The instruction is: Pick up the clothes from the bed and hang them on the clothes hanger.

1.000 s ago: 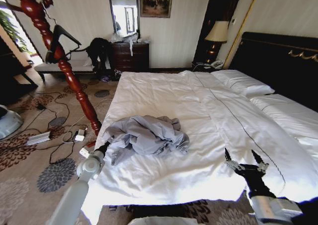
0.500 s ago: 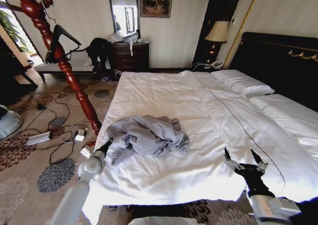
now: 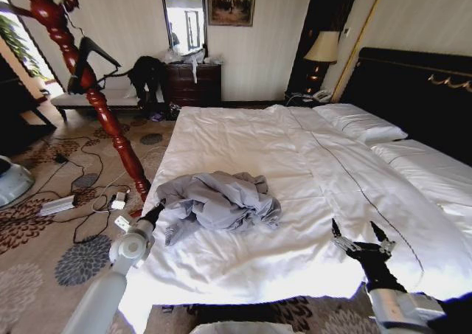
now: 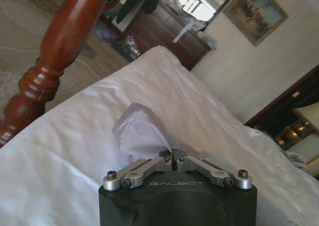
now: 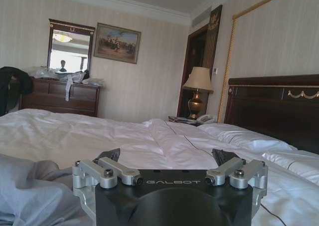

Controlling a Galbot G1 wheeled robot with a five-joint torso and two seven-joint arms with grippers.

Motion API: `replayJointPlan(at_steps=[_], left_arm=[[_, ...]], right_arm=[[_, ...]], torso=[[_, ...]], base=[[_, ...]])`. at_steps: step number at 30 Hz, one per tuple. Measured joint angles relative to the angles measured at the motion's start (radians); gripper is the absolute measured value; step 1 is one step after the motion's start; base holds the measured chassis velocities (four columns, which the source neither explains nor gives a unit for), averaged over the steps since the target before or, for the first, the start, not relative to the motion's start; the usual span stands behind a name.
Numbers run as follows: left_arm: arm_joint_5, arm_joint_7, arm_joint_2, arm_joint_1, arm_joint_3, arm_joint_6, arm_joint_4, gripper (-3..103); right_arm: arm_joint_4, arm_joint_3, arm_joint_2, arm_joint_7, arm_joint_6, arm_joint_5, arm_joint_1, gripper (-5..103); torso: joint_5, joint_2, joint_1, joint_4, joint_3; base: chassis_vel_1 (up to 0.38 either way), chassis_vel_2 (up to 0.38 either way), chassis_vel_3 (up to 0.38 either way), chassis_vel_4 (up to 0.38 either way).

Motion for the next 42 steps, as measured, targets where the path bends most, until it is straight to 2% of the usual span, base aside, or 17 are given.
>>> replayJointPlan(at_steps=[2,6,7,10,11,13,16,20,21,26,27,31,32,36,38,42], left_arm=[[-0.016,0.001,0.02,0.012,-0.014,0.001,-0.041,0],[-0.071,0.028,0.127,0.045,-0.086,0.009,-0.172,0],[-0.071,0.028,0.127,0.045,-0.086,0.009,-0.172,0],[-0.12,0.005,0.209,0.042,-0.147,0.012,-0.258,0],[-0.12,0.005,0.209,0.042,-0.147,0.012,-0.258,0],[-0.17,-0.017,0.267,0.029,-0.195,0.012,-0.319,0],[-0.202,-0.026,0.306,0.022,-0.229,0.014,-0.354,0],[-0.293,-0.041,0.412,-0.024,-0.315,0.025,-0.413,0],[-0.293,-0.041,0.412,-0.024,-0.315,0.025,-0.413,0],[-0.398,-0.065,0.54,-0.183,-0.344,0.038,-0.407,0],[-0.398,-0.065,0.54,-0.183,-0.344,0.038,-0.407,0],[-0.489,-0.088,0.651,-0.363,-0.32,0.058,-0.342,0],[-0.489,-0.088,0.651,-0.363,-0.32,0.058,-0.342,0],[-0.595,-0.094,0.742,-0.535,-0.301,0.064,-0.253,0],[-0.61,-0.094,0.755,-0.551,-0.303,0.065,-0.24,0],[-0.703,-0.065,0.843,-0.625,-0.336,0.091,-0.187,0]], right_arm=[[0.0,-0.001,-0.001,0.0,0.0,0.002,0.003,100],[0.003,-0.01,-0.003,0.001,0.0,0.009,0.014,100],[0.003,-0.01,-0.003,0.001,0.0,0.009,0.014,100],[0.007,-0.019,-0.002,0.002,-0.001,0.01,0.019,100],[0.007,-0.019,-0.002,0.002,-0.001,0.01,0.019,100],[0.011,-0.026,-0.001,0.002,-0.001,0.01,0.018,100],[0.014,-0.029,0.0,0.002,-0.001,0.009,0.016,100],[0.022,-0.031,0.0,0.002,-0.001,0.009,0.011,100],[0.022,-0.031,0.0,0.002,-0.001,0.009,0.011,100],[0.019,-0.035,-0.004,0.002,-0.001,0.012,0.013,100],[0.019,-0.035,-0.004,0.002,-0.001,0.012,0.013,100],[0.012,-0.044,-0.002,0.003,-0.004,0.015,0.024,100],[0.012,-0.044,-0.002,0.003,-0.004,0.015,0.024,100],[0.004,-0.047,-0.009,0.006,-0.013,0.028,0.036,100],[0.001,-0.048,-0.01,0.007,-0.016,0.033,0.039,100],[-0.015,-0.058,-0.017,0.011,-0.025,0.044,0.055,100]], torso=[[0.0,0.0,0.0,0.0,0.0],[-0.0001,0.0,0.0,0.0002,0.0],[-0.0001,0.0,0.0,0.0002,0.0],[0.0,0.0,0.0,0.0002,0.0],[0.0,0.0,0.0,0.0002,0.0],[0.0001,0.0,0.0,0.0,0.0],[0.0,0.0,0.0,0.0,0.0],[-0.0001,0.0,0.0,0.0001,0.0],[-0.0001,0.0,0.0,0.0001,0.0],[-0.0001,0.0,0.0,0.0,0.0],[-0.0001,0.0,0.0,0.0,0.0],[0.0,0.0,0.0,0.0,0.0],[0.0,0.0,0.0,0.0,0.0],[0.0001,0.0,0.0,0.0,0.0],[-0.0001,0.0,0.0,0.0001,0.0],[-0.0001,0.0,0.0,0.0002,0.0]], base=[[0.0,0.0,0.0,0.0],[0.0,0.0,0.0,0.0],[0.0,0.0,0.0,0.0],[0.0,0.0,0.0,0.0],[0.0,0.0,0.0,0.0],[0.0,0.0,0.0,0.0],[0.0,0.0,0.0,0.0],[0.0,0.0,0.0,0.0],[0.0,0.0,0.0,0.0],[0.0,0.0,0.0,0.0],[0.0,0.0,0.0,0.0],[0.0,0.0,0.0,0.0],[0.0,0.0,0.0,0.0],[0.0,0.0,0.0,0.0],[0.0,0.0,0.0,0.0],[0.0,0.0,0.0,0.0]])
